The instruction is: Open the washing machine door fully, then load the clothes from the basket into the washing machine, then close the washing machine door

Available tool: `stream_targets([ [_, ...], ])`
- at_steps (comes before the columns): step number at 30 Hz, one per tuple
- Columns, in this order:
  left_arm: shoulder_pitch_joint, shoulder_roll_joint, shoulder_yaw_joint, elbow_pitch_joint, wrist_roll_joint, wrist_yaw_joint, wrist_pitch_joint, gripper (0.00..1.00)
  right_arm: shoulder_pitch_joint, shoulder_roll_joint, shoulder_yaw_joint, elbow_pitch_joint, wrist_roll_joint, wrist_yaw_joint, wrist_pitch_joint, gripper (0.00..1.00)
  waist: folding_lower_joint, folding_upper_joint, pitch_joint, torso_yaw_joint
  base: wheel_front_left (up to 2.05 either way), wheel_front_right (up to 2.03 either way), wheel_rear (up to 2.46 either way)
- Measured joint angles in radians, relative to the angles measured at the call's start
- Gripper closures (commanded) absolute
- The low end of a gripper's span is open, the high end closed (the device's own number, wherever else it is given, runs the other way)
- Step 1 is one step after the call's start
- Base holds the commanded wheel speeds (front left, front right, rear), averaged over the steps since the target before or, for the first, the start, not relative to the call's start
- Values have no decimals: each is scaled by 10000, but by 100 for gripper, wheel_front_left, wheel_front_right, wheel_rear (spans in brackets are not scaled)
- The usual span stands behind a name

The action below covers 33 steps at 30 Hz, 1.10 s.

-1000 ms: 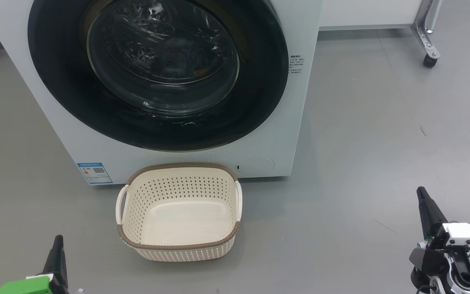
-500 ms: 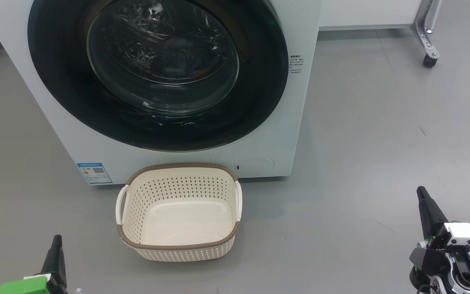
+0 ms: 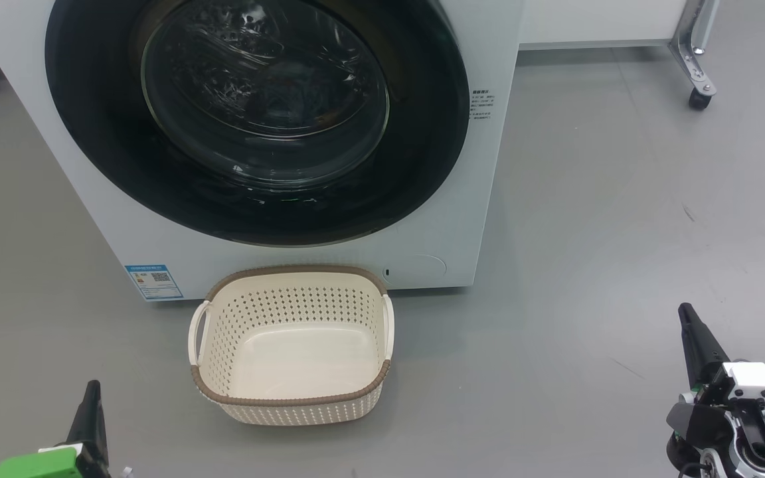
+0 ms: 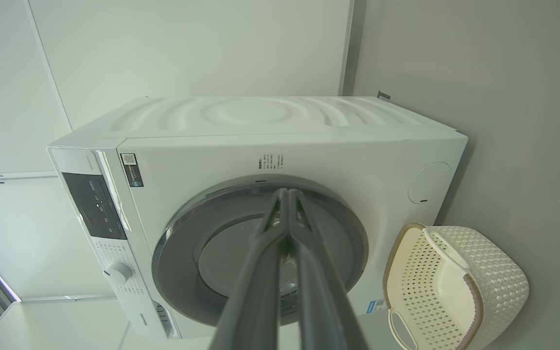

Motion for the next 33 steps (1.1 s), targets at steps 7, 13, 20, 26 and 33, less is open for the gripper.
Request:
stream_targets([
  [7, -8, 0, 4, 10, 0, 0, 0, 100, 0, 0, -2, 4, 0, 2, 0, 100, 0, 0, -1, 0, 0, 0, 0],
  [13, -10, 0, 8, 17, 0, -2, 0, 100, -1, 2, -2, 6, 0, 2, 0, 100, 0, 0, -1, 0, 0, 0, 0],
  [20, -12, 0, 10, 23, 0, -4, 0, 100, -1, 2, -2, 8, 0, 2, 0, 100, 0, 0, -2, 1, 0, 0, 0],
  [26, -27, 0, 12, 29, 0, -44, 2, 100, -1, 2, -2, 10, 0, 2, 0, 100, 0, 0, -2, 1, 0, 0, 0],
  [33, -55, 0, 15, 33, 0, -46, 2, 100, -1, 2, -4, 12, 0, 2, 0, 100, 0, 0, -2, 1, 0, 0, 0],
])
